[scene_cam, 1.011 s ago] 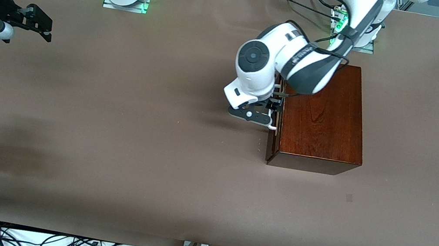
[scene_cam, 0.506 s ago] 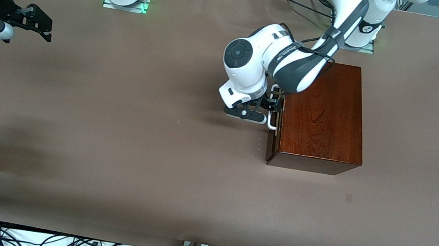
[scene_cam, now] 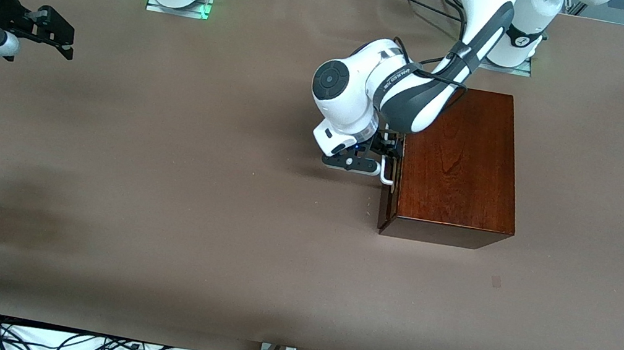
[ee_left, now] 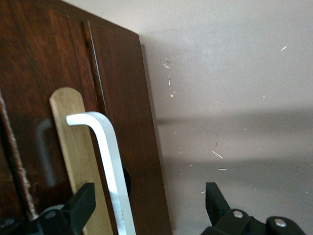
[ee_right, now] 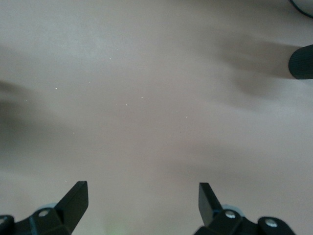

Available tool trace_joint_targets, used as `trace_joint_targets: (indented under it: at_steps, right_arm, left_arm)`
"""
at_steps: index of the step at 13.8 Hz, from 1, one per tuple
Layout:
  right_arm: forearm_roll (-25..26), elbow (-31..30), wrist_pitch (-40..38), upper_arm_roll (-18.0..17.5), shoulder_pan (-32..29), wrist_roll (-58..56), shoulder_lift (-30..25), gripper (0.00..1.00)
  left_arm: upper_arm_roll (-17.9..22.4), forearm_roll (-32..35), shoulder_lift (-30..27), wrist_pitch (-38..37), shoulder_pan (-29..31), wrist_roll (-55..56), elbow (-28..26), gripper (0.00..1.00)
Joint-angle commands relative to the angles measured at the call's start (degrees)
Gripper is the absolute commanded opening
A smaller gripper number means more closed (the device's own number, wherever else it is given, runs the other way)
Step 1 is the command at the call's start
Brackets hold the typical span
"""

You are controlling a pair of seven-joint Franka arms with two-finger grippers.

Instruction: Open drawer, take yellow block, close drawer

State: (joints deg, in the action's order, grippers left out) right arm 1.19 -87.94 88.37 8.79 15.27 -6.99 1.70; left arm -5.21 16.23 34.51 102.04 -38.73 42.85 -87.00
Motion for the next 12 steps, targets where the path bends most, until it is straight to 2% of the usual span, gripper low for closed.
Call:
trace_joint_targets:
  at_steps: [1,4,8,12]
  right_arm:
    - [-0.13,0.4,-0.66,-0.09,0.02,0.66,-0.2,1.0]
    - [-0.13,0.48,-0.66,-0.09,0.02,0.66,-0.2,1.0]
    - [-0.13,0.48,-0.66,-0.09,0.02,0.66,-0.2,1.0]
    - [-0.13,0.48,-0.57,-0.09,0.02,0.66,-0.2,1.0]
  left_arm:
    - [0.46,1.96,-0.85,-0.01,-1.26,3.1,-2.2,1.0]
    - [0.46,2.14,-0.33,0.69,-1.52,3.55,-2.29,1.0]
    - [0.37,1.88,0.9,7.19,-1.52,6.71,-2.91,1.0]
    - [0.29,0.65,0.99,9.56,-2.58,6.8,-1.59,1.0]
